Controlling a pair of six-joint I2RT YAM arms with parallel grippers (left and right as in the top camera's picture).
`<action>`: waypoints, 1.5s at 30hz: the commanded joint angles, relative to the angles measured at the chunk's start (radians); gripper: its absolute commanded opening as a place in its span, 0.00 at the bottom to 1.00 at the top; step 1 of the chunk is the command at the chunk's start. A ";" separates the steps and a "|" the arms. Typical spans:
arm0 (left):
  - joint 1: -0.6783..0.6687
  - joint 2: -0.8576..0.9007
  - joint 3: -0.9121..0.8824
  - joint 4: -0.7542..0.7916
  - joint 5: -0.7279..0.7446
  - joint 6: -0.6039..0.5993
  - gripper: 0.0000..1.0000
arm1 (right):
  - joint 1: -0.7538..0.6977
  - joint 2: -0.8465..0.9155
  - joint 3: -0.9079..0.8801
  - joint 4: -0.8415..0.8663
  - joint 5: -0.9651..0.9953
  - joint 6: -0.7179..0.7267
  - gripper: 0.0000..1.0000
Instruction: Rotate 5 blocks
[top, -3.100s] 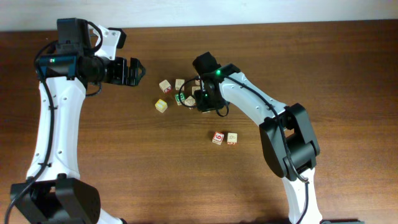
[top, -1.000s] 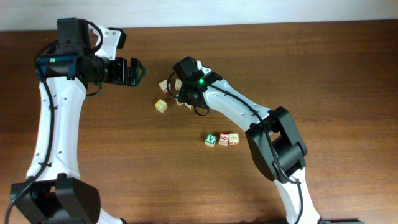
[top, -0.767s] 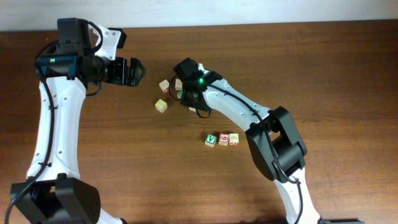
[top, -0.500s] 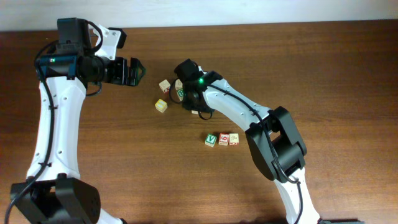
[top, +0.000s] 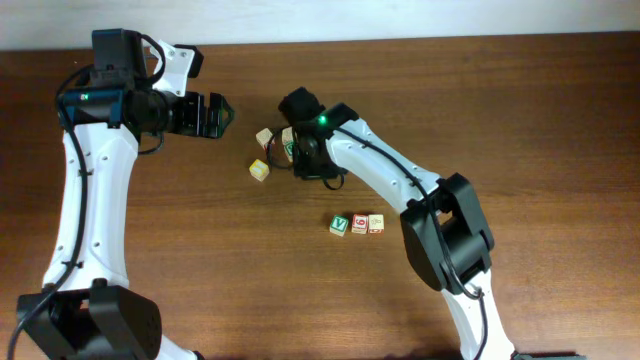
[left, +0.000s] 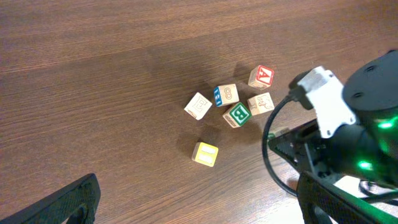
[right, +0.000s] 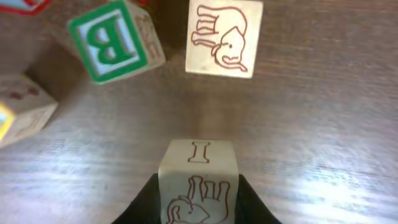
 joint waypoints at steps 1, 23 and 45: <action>0.000 0.001 0.018 0.001 -0.003 0.020 0.99 | 0.008 -0.093 0.054 -0.105 -0.039 -0.003 0.11; 0.000 0.001 0.018 0.001 -0.004 0.020 0.99 | 0.113 -0.095 -0.218 -0.164 -0.065 0.231 0.08; 0.000 0.000 0.018 0.001 -0.003 0.020 0.99 | 0.090 -0.098 -0.187 -0.152 -0.039 0.172 0.52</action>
